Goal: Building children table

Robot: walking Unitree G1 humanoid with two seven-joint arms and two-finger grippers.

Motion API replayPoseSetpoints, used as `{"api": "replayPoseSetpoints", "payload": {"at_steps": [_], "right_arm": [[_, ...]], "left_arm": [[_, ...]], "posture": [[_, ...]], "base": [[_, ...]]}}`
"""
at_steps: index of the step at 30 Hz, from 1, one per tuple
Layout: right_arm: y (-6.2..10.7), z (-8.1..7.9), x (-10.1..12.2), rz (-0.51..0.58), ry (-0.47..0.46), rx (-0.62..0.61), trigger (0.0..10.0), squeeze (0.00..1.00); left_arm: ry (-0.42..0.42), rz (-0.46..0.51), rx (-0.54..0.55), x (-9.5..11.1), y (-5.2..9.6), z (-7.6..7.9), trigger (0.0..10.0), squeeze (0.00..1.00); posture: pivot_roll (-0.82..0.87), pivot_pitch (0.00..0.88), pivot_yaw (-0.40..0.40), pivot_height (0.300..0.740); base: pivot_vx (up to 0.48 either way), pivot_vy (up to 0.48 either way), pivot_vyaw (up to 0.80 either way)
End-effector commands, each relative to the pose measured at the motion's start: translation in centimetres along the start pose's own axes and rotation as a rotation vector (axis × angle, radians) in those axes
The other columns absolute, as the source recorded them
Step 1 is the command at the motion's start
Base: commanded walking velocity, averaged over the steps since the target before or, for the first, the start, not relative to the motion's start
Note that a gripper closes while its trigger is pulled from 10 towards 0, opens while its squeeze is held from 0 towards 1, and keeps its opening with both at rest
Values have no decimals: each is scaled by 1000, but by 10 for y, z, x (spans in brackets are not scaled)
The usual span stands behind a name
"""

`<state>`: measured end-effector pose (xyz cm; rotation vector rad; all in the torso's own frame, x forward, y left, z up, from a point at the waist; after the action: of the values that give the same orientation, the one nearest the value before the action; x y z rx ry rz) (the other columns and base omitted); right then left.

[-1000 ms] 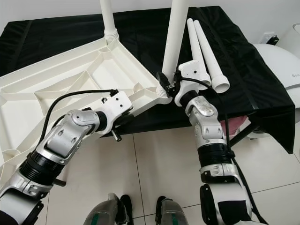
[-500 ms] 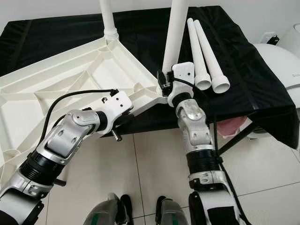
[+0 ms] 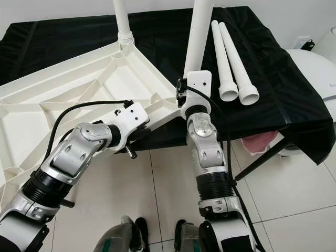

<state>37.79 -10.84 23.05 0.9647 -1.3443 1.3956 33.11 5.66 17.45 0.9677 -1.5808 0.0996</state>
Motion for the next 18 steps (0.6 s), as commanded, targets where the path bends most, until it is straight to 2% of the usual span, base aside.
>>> {"api": "replayPoseSetpoints", "payload": {"at_steps": [1,10,11,12,13,18], "right_arm": [[-3,35,4,2,7,-175,10000,0],[-1,28,3,-29,15,-202,10000,0],[0,27,2,-32,11,-198,10000,416],[0,27,2,-32,11,-198,10000,416],[0,26,2,-33,9,-196,10000,1000],[0,27,2,-32,9,-192,10000,1000]], "left_arm": [[-19,-11,21,-2,4,-2,10000,0],[-16,-9,26,-2,4,-3,10000,0],[-16,-9,26,-2,4,-3,10000,0],[-16,-9,26,-2,4,-3,10000,0],[-15,-9,27,-2,4,-3,10000,0],[-12,-10,28,-3,4,-3,10000,0]], "posture": [[-84,151,35,740],[-83,152,33,740],[-82,155,33,740],[-82,155,33,740],[-82,155,33,740],[-83,156,34,740]], "base": [[0,0,0],[0,0,0],[0,0,0],[0,0,0],[0,0,0],[0,0,0]]}}
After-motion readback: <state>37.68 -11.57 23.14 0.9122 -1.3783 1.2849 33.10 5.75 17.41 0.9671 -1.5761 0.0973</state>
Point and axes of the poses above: a point about 5 cm out from each wrist's last joint towards the gripper, its own y axis pointing back from the gripper into the wrist, its own x axis along the axis of the wrist's last joint, z = x × y, the point moved 3 cm from there along -y, pointing out of the wrist towards the gripper, and after that the axes turned 7 degrees about y, right-handed, at the moved point
